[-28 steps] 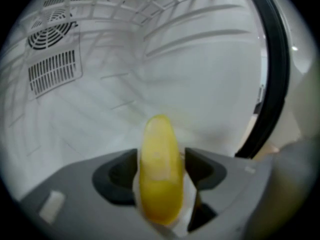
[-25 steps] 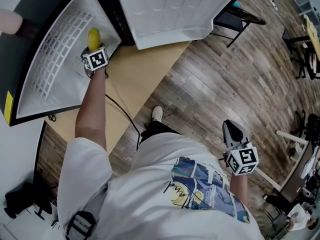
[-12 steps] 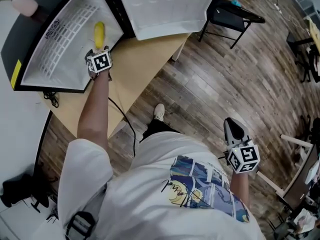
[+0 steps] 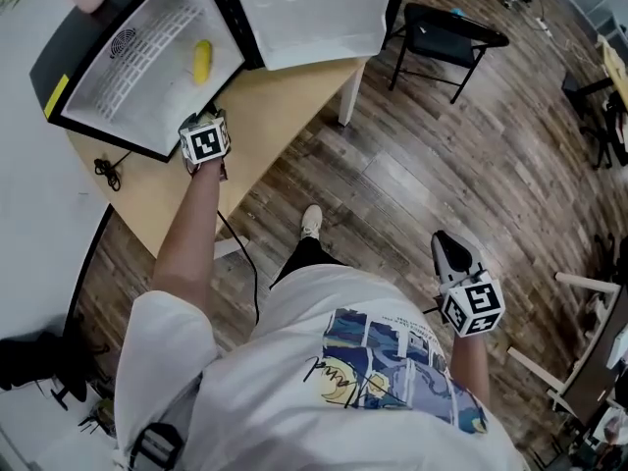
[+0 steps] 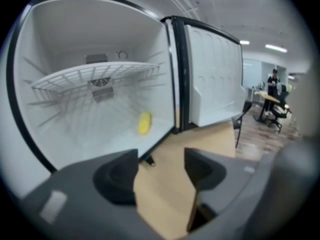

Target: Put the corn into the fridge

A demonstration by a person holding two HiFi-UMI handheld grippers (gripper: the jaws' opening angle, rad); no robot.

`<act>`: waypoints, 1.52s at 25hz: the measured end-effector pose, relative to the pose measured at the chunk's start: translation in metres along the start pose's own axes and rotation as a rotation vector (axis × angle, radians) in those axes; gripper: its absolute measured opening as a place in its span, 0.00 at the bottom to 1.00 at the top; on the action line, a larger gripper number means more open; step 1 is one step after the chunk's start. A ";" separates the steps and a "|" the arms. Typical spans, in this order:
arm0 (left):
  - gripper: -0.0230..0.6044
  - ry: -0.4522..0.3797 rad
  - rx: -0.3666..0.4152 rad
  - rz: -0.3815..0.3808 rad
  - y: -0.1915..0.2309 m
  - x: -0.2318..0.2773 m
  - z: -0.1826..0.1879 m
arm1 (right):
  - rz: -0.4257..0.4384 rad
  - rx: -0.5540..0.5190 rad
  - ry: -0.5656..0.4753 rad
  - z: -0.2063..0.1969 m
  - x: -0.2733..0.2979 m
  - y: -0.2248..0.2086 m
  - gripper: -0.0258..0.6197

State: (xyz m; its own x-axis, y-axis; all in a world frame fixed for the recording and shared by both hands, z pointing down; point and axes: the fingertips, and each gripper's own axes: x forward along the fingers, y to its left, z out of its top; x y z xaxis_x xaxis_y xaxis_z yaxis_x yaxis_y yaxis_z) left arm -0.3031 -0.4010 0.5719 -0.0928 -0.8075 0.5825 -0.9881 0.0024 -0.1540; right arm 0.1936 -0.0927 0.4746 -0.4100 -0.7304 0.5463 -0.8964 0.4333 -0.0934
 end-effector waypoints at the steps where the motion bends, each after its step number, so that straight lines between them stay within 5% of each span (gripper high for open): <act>1: 0.50 0.002 -0.001 -0.009 -0.004 -0.010 -0.005 | 0.007 -0.004 -0.004 -0.003 -0.005 0.002 0.08; 13: 0.30 -0.038 0.022 -0.187 -0.092 -0.139 -0.055 | 0.070 -0.037 -0.028 -0.046 -0.056 0.012 0.08; 21: 0.08 -0.074 0.036 -0.420 -0.181 -0.227 -0.066 | 0.081 -0.041 -0.059 -0.052 -0.077 0.013 0.08; 31: 0.05 -0.105 0.094 -0.849 -0.302 -0.340 -0.067 | 0.102 -0.040 -0.090 -0.051 -0.085 0.020 0.08; 38: 0.05 -0.112 0.128 -0.961 -0.345 -0.372 -0.072 | 0.116 -0.044 -0.095 -0.056 -0.089 0.023 0.07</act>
State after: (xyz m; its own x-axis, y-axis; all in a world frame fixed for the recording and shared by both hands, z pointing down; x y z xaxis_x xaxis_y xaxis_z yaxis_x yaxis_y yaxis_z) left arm 0.0633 -0.0587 0.4655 0.7642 -0.4834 0.4269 -0.6153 -0.7449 0.2579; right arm 0.2192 0.0122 0.4704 -0.5261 -0.7200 0.4525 -0.8347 0.5389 -0.1131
